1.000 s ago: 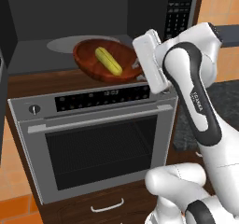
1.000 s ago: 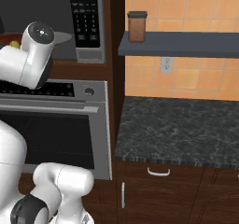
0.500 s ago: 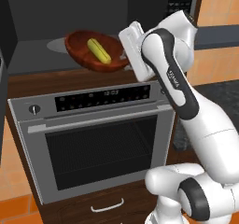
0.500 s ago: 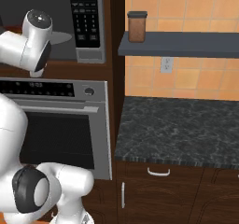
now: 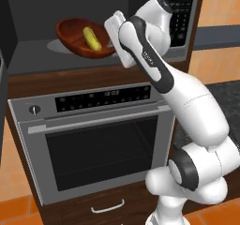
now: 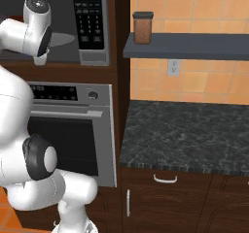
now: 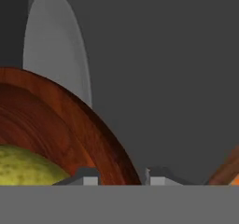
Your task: Pick the cucumber from the sink and place it in the bowl. Then pick the bowl and place it in the microwave. Then close the microwave door and press the start button.
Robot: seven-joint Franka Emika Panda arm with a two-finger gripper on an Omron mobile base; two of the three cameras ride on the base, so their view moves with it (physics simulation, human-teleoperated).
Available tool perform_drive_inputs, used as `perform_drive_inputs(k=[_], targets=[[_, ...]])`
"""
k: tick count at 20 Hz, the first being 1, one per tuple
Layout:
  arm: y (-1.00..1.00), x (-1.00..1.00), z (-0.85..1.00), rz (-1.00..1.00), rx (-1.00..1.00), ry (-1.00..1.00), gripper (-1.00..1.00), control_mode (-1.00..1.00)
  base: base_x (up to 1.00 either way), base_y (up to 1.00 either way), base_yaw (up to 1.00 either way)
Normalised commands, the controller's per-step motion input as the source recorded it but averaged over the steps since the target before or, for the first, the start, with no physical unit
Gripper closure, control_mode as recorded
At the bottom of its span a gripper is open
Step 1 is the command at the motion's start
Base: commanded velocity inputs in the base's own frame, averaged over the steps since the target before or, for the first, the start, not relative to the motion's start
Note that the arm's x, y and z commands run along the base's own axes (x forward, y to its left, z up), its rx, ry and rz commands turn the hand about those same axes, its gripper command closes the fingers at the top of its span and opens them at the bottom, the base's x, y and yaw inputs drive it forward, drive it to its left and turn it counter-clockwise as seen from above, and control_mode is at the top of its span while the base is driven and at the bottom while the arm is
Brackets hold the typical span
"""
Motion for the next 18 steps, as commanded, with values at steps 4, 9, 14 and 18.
perform_drive_inputs(k=[4,9,14,18], targets=[[0.12,0.45,0.12,-0.06,-0.08,0.06,1.00,-1.00,0.00,0.00,0.00],[0.00,0.30,0.00,-0.15,-0.12,0.00,1.00,-1.00,0.00,0.00,0.00],[0.00,0.29,-0.02,-0.14,-0.12,0.00,1.00,-1.00,0.00,0.00,0.00],[0.00,0.12,-0.02,-0.06,-0.02,0.00,1.00,-1.00,0.00,0.00,0.00]])
